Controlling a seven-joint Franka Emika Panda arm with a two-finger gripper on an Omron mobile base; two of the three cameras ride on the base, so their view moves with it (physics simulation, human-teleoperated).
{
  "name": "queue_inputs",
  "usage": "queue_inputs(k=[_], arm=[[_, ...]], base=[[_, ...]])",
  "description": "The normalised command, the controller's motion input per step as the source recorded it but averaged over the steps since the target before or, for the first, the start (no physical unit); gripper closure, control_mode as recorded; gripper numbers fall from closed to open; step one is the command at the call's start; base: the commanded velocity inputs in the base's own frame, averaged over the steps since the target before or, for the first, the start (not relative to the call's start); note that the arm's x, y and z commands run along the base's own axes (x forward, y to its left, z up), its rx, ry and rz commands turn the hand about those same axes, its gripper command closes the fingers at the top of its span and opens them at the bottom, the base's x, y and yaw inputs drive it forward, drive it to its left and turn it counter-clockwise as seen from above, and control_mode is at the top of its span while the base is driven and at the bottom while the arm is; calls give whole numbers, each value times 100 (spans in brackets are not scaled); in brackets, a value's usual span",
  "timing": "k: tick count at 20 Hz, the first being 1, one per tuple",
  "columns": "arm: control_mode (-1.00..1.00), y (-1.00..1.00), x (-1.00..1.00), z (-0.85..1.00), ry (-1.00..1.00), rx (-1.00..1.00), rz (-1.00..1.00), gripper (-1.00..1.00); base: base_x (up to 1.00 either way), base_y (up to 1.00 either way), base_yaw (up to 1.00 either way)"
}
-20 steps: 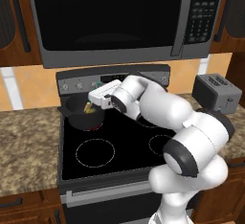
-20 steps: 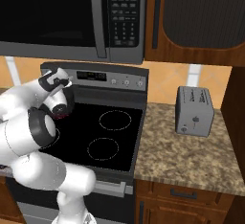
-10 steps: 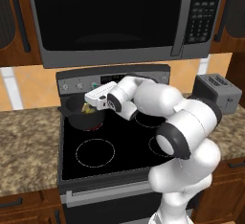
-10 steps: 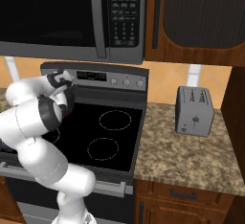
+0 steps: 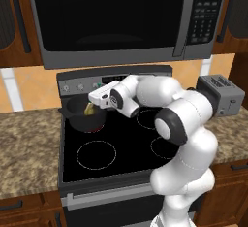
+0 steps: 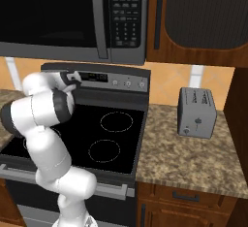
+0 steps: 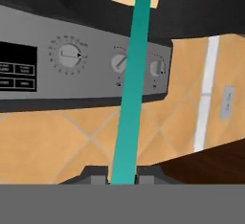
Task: Put the potato and cucumber in the pot. Retrieve the spatula and lightly stir the vegetables in the pot.
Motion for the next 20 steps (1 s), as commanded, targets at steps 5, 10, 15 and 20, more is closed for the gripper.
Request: queue_inputs(k=[5, 10, 15, 20], arm=[[-100, 41, 1, -34, 0, 0, -9, 100], [-100, 21, -60, 65, -20, 0, -7, 100], [-100, 1, -31, 24, -7, 0, -17, 100], [-100, 22, -8, -35, 4, -1, -17, 100]], base=[[0, 0, 0], [0, 0, 0], [0, 0, 0], [0, 0, 0]])
